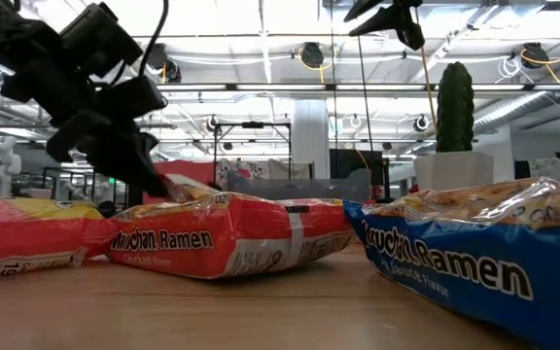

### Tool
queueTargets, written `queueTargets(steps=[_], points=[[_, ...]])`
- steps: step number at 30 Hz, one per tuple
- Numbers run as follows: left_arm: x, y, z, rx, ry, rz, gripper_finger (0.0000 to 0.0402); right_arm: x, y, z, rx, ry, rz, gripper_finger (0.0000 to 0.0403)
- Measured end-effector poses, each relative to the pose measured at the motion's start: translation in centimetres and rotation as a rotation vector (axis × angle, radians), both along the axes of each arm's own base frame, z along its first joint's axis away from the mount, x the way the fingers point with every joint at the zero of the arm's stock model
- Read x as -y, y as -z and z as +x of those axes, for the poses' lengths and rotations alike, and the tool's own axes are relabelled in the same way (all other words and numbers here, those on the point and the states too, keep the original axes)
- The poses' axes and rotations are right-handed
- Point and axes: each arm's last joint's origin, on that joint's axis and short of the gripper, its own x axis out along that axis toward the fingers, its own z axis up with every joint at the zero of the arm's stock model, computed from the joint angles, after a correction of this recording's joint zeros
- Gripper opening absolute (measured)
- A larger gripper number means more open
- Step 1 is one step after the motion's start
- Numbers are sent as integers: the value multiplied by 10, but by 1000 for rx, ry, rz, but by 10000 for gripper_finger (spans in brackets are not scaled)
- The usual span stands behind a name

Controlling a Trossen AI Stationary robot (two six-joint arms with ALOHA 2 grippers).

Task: Sort Maruchan noodles
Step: Put the red noodle pack into the gray bin

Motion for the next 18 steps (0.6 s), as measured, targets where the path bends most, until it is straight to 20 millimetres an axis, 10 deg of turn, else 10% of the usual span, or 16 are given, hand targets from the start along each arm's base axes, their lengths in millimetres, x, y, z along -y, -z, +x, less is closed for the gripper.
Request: queueTargets(steps=[18], points=[[4, -60, -30, 296, 94, -15, 3, -24, -1, 8, 57, -16, 149, 98]])
